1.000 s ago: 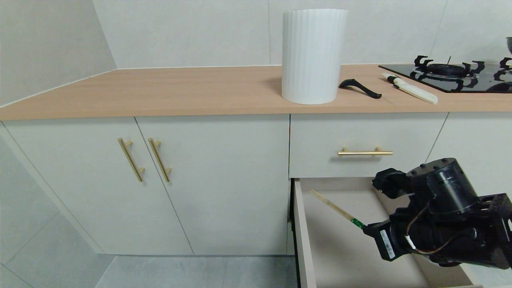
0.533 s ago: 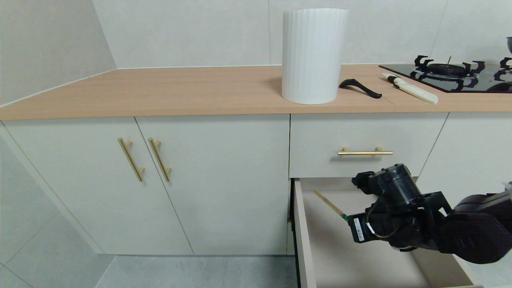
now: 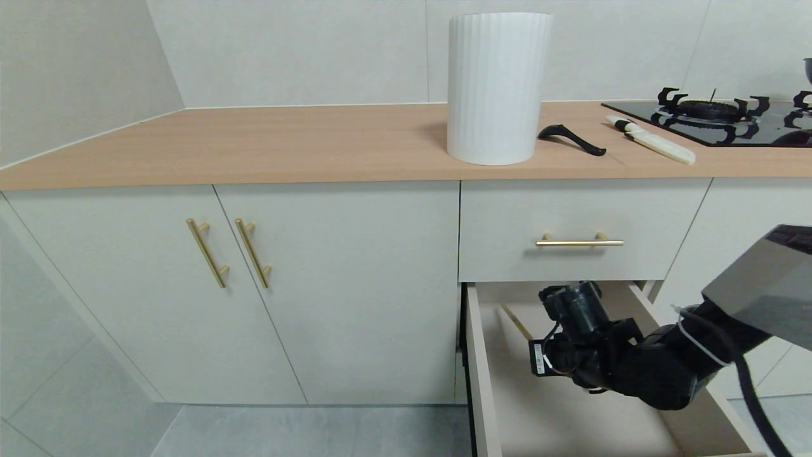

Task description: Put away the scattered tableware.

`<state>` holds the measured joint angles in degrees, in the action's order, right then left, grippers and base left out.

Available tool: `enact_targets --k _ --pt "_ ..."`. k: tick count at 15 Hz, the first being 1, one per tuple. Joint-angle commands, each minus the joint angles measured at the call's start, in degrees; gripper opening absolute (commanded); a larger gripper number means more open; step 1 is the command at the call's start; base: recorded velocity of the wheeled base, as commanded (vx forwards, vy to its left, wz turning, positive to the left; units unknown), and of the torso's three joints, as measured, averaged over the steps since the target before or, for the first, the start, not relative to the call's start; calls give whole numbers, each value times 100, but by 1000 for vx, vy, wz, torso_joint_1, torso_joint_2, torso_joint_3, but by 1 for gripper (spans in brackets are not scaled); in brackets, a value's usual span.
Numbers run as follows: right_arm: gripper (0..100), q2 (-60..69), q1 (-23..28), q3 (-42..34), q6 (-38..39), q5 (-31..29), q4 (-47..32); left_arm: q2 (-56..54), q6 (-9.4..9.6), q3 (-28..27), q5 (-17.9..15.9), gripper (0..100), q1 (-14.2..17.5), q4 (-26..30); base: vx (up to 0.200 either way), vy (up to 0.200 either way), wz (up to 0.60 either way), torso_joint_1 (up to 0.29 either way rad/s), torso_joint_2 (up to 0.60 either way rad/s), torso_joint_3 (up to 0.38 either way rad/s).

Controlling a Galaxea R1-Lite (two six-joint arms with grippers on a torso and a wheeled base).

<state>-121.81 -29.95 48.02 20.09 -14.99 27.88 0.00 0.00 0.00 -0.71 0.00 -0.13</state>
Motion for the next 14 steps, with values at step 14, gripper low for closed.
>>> enact_targets --k 14 --pt "0 -1407 -28 410 223 -241 16 9 0 0 0 100 0 -4 0 0 0 0 0 0"
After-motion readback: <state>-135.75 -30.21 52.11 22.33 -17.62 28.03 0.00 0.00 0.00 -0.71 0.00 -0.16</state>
